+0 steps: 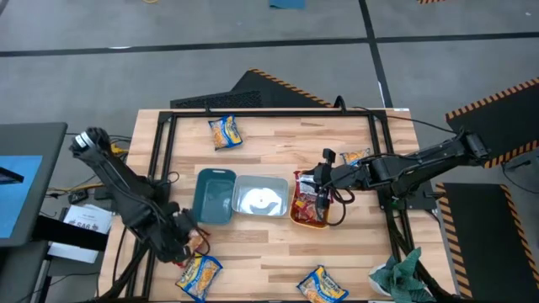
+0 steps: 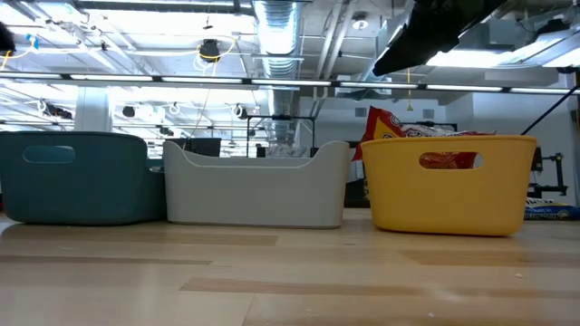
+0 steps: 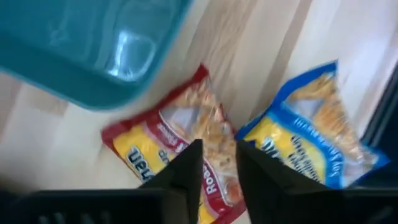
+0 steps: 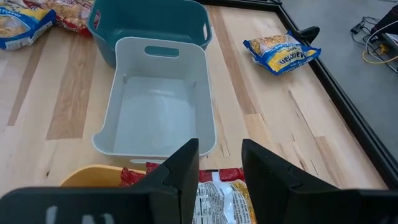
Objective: Sort Maruchan noodles
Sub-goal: Put the red noodle pack into the yellow bin
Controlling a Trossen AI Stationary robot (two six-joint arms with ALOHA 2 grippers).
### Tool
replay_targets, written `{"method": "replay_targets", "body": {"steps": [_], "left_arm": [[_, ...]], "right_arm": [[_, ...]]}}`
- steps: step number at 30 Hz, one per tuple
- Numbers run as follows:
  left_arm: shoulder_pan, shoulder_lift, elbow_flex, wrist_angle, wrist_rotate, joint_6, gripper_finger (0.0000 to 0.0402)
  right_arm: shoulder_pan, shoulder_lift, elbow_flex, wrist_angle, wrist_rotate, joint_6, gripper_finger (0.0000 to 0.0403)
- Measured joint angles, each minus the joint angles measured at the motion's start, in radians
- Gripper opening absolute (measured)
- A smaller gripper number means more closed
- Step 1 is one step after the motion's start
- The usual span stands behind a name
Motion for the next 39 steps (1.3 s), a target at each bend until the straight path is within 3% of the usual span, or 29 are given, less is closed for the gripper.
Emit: {"method": "replay_targets", "body": {"steps": [6,12,26,30,36,39], "left_arm": [[-0.037,0.086,-0.069,0.027,0.07,-0.102,0.0156],[-0.046,0.145,-0.096,0.126,0.107,-0.072,0.0202],[-0.036,0.354,-0.087,0.105,0.153,0.021,0.0217],[-0.027,0.359,-0.083,0.088,0.161,0.03,0.0187],[0.004,0.304,-0.048,0.021,0.19,0.092,0.0026],[0.017,0.238,-0.028,-0.018,0.23,0.117,0.0009]], "right_arm": [[0.0,0.0,0.0,0.0,0.0,0.0,0.0143],[0.0,0.0,0.0,0.0,0.0,0.002,0.0143],[0.0,0.0,0.0,0.0,0.0,0.002,0.0143],[0.0,0.0,0.0,0.001,0.0,0.003,0.0143],[0.0,0.0,0.0,0.003,0.0,0.007,0.0143],[0.0,0.0,0.0,0.003,0.0,0.008,0.0143]]}}
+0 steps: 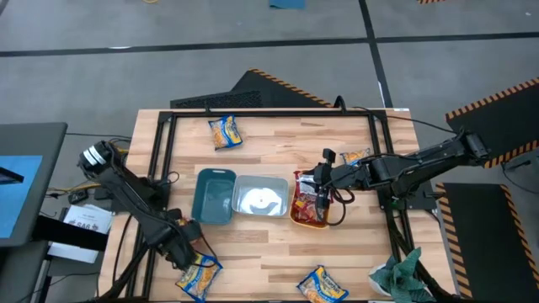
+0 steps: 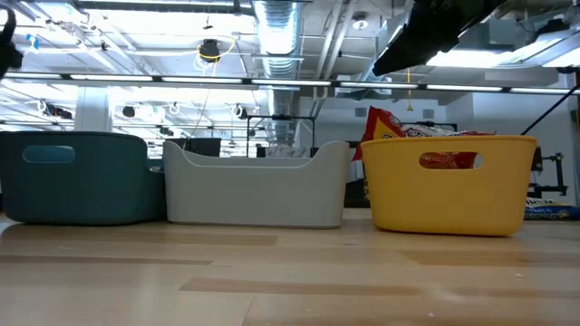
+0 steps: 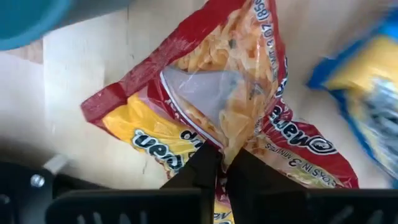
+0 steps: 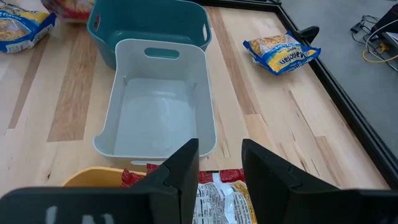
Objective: Sort Maruchan noodles
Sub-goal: Put the red noodle pack into the yellow bin
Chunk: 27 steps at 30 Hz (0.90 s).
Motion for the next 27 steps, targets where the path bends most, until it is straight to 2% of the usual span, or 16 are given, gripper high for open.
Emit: {"method": "replay_targets", "body": {"steps": [6,8,10,13,15,17,20,23,27], "left_arm": [[0.0,-0.177,0.064,-0.073,0.025,-0.02,0.0002],[0.0,-0.238,0.1,-0.078,-0.024,-0.04,0.0002],[0.009,-0.292,0.141,-0.079,-0.125,-0.014,0.0001],[0.048,-0.349,0.206,-0.073,-0.309,0.154,0.0001],[0.096,-0.37,0.236,-0.05,-0.42,0.343,0.0001],[0.168,-0.381,0.241,0.017,-0.469,0.568,0.0],[0.325,-0.379,0.221,0.17,-0.402,0.877,0.0],[0.49,-0.339,0.183,0.353,-0.234,1.132,0.0],[0.672,-0.249,0.139,0.602,-0.029,1.38,0.0]], "right_arm": [[0.0,0.0,0.0,0.0,0.0,0.0,0.0143],[0.0,0.0,0.0,0.001,0.0,0.0,0.0143],[0.0,0.0,0.0,0.005,0.0,-0.004,0.0143],[0.0,0.0,0.0,0.03,0.0,-0.005,0.0143],[0.0,0.0,0.0,0.052,0.0,-0.005,0.0143],[0.0,0.0,0.0,0.075,0.0,-0.015,0.0143],[0.0,-0.01,0.0,0.115,0.007,-0.04,0.0143],[0.0,-0.045,0.0,0.149,0.068,-0.064,0.0143],[0.016,-0.124,-0.001,0.153,0.186,-0.072,0.0143]]}}
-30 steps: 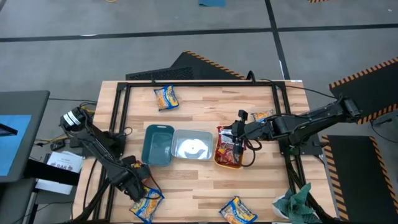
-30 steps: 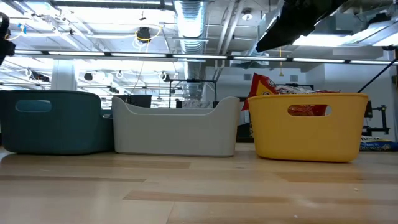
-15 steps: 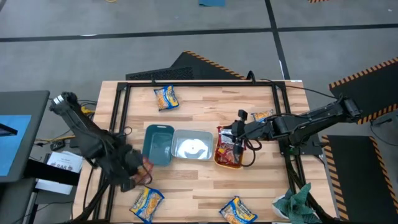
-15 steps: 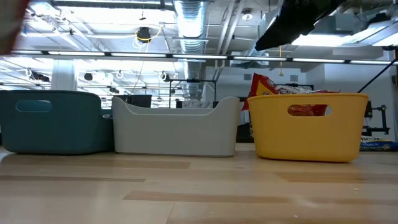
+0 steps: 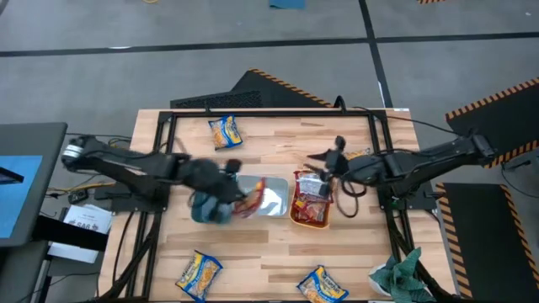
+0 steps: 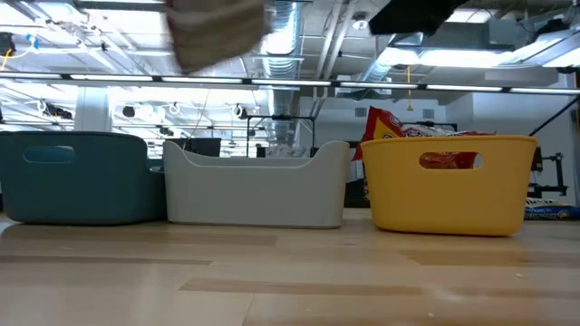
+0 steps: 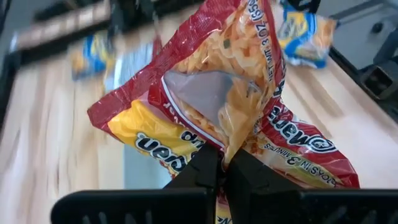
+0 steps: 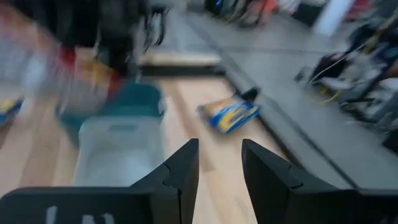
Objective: Sort Maruchan noodles
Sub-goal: Put the red noodle pack into the yellow bin
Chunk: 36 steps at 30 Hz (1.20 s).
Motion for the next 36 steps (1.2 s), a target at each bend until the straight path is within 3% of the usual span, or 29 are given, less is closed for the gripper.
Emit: {"method": "replay_targets", "body": {"steps": [4,9,13,18,22,26,29,36], "left_arm": [[0.116,0.158,-0.005,0.229,0.17,0.137,0.0],[0.152,0.357,-0.001,0.551,0.294,0.265,0.0],[0.148,0.484,0.063,0.694,0.378,0.325,0.0],[0.138,0.606,0.19,0.745,0.459,0.368,0.0],[0.135,0.702,0.293,0.752,0.435,0.417,0.0],[0.135,0.775,0.355,0.747,0.308,0.48,0.0],[0.135,0.794,0.362,0.744,0.21,0.54,0.0],[0.122,0.798,0.364,0.639,0.128,0.66,0.0004]], "right_arm": [[0.02,-0.077,0.002,-0.015,0.054,0.003,0.0143],[0.05,-0.108,0.002,-0.037,0.058,0.002,0.0143],[0.073,-0.105,0.001,-0.07,0.086,0.002,0.0143],[0.09,-0.106,0.001,-0.083,0.155,0.001,0.0143],[0.092,-0.109,0.001,-0.085,0.155,0.002,0.0143],[0.091,-0.107,0.001,-0.093,0.155,0.003,0.0143],[0.092,-0.107,0.001,-0.107,0.155,0.004,0.0143],[0.098,-0.107,0.001,-0.109,0.155,0.004,0.0143]]}}
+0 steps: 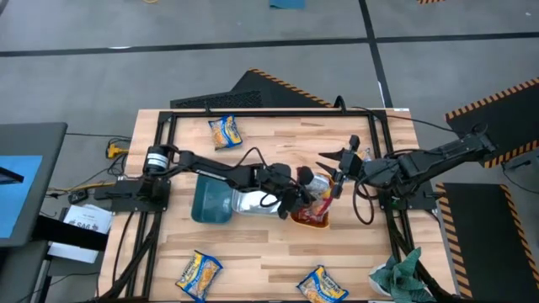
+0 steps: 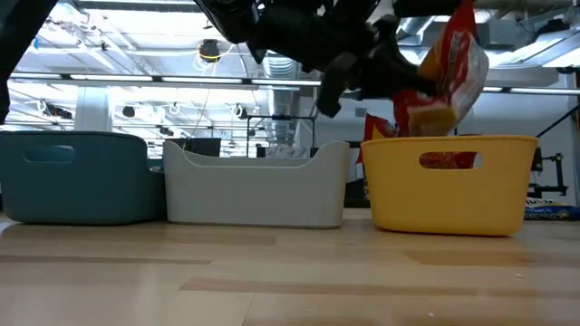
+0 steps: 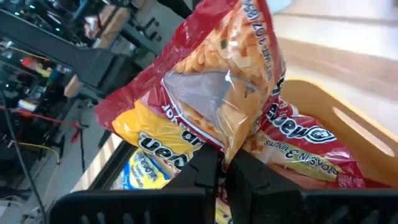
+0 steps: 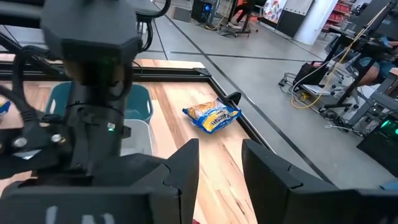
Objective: Sort Maruchan noodles
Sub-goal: Put the red noodle pack into the yellow bin
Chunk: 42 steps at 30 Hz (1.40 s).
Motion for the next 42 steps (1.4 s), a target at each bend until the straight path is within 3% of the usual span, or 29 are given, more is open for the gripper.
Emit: {"method": "replay_targets", "body": {"steps": [7,17,23,34,42], "left_arm": [[-0.02,0.0,0.0,-0.03,-0.15,0.061,0.0036],[-0.029,0.0,0.0,-0.078,-0.208,0.042,0.0097],[-0.047,0.0,0.043,-0.144,-0.313,0.032,0.0126],[-0.056,0.001,0.179,-0.432,-0.344,-0.016,0.0135],[-0.036,0.001,0.206,-0.483,-0.348,-0.057,0.0135]], "right_arm": [[0.0,0.0,0.0,0.004,0.0,0.0,0.0143],[0.0,0.0,0.0,0.008,0.0,0.001,0.0143],[0.0,0.0,0.0,0.005,0.0,0.002,0.0143],[0.0,0.0,0.0,0.002,-0.001,0.003,0.0143],[0.0,0.0,0.0,-0.004,-0.001,0.009,0.0143]]}}
